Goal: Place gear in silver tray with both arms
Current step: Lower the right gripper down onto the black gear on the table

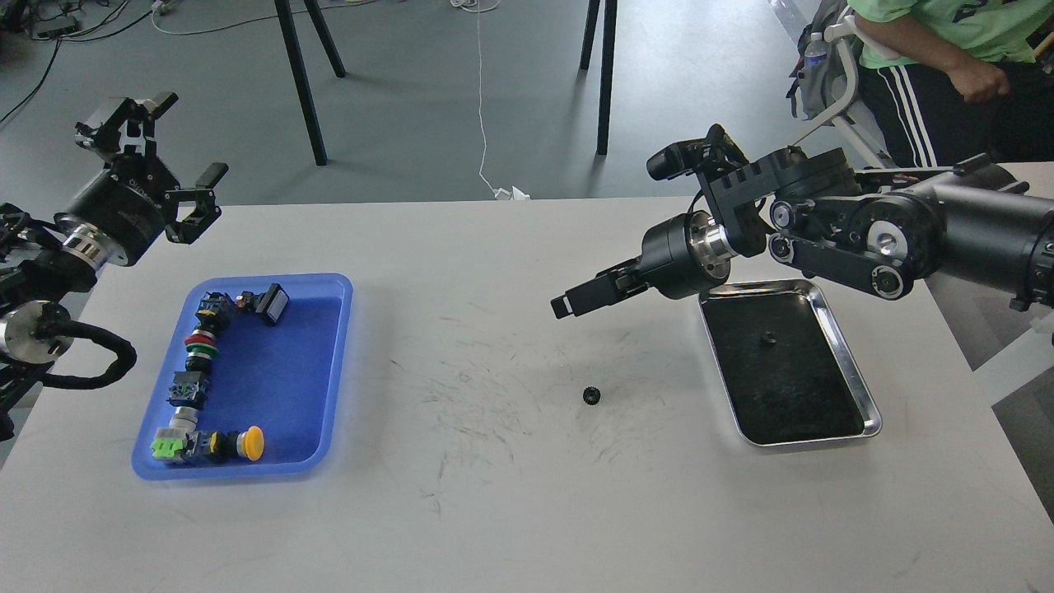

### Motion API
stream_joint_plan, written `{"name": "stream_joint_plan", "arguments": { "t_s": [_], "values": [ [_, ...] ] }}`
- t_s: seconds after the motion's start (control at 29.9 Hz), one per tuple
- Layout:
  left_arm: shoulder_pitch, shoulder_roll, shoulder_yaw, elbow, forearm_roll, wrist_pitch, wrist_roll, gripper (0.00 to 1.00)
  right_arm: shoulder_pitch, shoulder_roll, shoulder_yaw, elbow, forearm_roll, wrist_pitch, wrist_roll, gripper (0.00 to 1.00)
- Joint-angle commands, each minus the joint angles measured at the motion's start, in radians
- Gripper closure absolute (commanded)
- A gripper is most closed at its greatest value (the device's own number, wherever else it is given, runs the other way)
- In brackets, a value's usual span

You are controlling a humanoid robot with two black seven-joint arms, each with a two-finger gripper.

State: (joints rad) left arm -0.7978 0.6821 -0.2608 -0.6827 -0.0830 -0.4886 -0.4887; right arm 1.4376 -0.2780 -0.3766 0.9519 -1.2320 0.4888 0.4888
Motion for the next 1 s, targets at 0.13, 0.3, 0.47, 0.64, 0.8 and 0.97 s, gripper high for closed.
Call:
{"name": "stream_joint_plan", "arguments": {
  "t_s": [0.13, 0.3, 0.47, 0.64, 0.8, 0.97],
  "values": [
    [0.011, -0.009, 0.000, -0.001, -0.004, 0.000, 0.000, 0.02, -0.028, 0.055, -0.040, 0.015, -0.182, 0.000, 0.000, 0.07],
    [0.014, -0.018, -0.002, 0.000, -0.014, 0.000, 0.000, 0.02, -0.028, 0.080, -0.091, 0.007, -0.222, 0.000, 0.000, 0.10],
    [0.015, -0.019, -0.006, 0.000, -0.017, 0.000, 0.000, 0.02, -0.031, 0.112, -0.097, -0.015, -0.224, 0.000, 0.000, 0.12],
    [0.015, -0.018, -0.008, 0.000, -0.018, 0.000, 0.000, 0.02, -0.045, 0.151, -0.120, -0.045, -0.248, 0.000, 0.000, 0.13],
    [0.017, -0.018, -0.023, 0.002, -0.017, 0.000, 0.000, 0.02, -0.055, 0.198, -0.142, -0.090, -0.256, 0.000, 0.000, 0.14],
    [0.017, -0.018, -0.025, 0.002, -0.017, 0.000, 0.000, 0.02, -0.051, 0.214, -0.172, -0.096, -0.262, 0.000, 0.000, 0.15]
  ]
}}
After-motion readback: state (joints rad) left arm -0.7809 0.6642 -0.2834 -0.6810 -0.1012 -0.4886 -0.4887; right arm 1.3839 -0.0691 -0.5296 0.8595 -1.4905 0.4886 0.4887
